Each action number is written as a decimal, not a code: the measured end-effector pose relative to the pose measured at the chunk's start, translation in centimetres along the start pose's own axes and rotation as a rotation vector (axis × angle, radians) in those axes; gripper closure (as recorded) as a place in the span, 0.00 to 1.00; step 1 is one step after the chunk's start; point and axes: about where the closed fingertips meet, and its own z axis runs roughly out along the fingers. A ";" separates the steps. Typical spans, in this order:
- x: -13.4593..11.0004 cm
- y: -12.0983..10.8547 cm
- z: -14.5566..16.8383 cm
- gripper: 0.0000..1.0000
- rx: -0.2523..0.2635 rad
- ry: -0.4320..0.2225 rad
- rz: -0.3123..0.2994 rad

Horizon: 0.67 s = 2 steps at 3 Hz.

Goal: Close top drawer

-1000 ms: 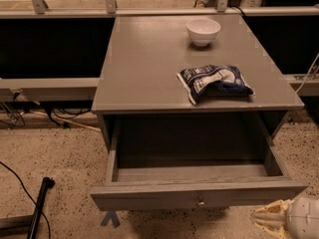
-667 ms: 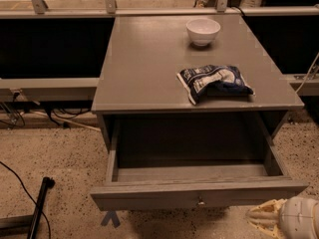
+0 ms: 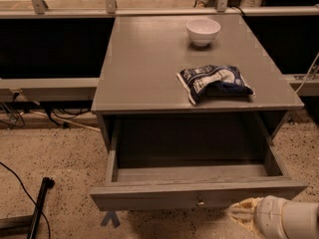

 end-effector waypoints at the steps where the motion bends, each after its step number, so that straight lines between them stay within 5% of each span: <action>1: 0.4 -1.2 2.4 1.00 0.018 -0.020 -0.007; 2: 0.5 -3.0 4.3 1.00 0.032 -0.053 -0.020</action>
Offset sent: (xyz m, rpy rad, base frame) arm 0.0744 0.0093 -0.0405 0.0678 -0.0895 0.0165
